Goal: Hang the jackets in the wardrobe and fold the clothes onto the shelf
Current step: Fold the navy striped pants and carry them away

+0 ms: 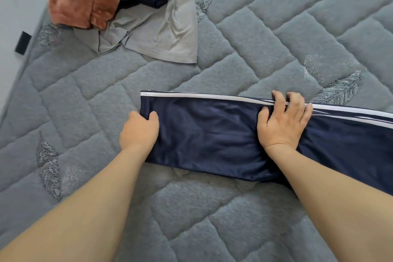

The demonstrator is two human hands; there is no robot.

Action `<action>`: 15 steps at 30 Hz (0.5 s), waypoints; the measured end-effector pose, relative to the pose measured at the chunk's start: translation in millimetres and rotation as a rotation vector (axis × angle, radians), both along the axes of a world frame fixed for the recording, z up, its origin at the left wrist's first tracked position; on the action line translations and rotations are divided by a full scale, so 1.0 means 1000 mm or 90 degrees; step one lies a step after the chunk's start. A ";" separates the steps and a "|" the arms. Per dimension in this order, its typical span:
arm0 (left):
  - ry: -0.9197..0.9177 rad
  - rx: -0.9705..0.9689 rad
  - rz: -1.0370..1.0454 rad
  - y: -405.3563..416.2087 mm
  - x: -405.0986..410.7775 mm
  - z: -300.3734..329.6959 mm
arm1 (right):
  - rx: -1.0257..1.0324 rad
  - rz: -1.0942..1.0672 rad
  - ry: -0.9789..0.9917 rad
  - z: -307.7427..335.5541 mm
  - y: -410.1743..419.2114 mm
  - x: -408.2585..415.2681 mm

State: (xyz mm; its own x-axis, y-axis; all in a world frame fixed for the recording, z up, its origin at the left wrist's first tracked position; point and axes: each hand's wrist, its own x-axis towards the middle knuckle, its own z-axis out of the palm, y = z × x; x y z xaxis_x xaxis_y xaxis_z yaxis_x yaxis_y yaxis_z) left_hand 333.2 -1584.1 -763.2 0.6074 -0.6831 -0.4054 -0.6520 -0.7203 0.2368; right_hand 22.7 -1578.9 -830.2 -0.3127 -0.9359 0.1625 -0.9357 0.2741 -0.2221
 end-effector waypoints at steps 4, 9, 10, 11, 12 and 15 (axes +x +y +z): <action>0.232 -0.062 0.107 0.000 -0.005 0.017 | 0.037 0.027 -0.010 0.002 -0.002 -0.002; 0.307 -0.165 0.153 0.017 -0.025 0.055 | 0.083 0.135 -0.079 0.023 0.002 -0.006; 0.314 -0.184 0.152 0.020 -0.030 0.062 | 0.056 0.177 -0.124 0.032 0.008 -0.013; 0.321 -0.200 0.148 0.023 -0.035 0.069 | 0.011 0.227 -0.161 0.041 0.018 -0.025; 0.329 -0.215 0.144 0.027 -0.042 0.076 | -0.040 0.282 -0.171 0.049 0.033 -0.038; 0.358 -0.239 0.130 0.037 -0.068 0.100 | -0.091 0.352 -0.083 0.058 0.077 -0.102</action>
State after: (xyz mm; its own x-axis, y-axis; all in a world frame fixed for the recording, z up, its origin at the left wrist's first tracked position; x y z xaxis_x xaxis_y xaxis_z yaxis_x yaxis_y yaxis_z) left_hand 265.2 -1547.4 -663.7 0.5061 -0.7332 -0.4541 -0.2184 -0.6183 0.7550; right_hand -79.3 -1501.6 -772.4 0.1894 -0.9373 0.2927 -0.8940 -0.2879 -0.3434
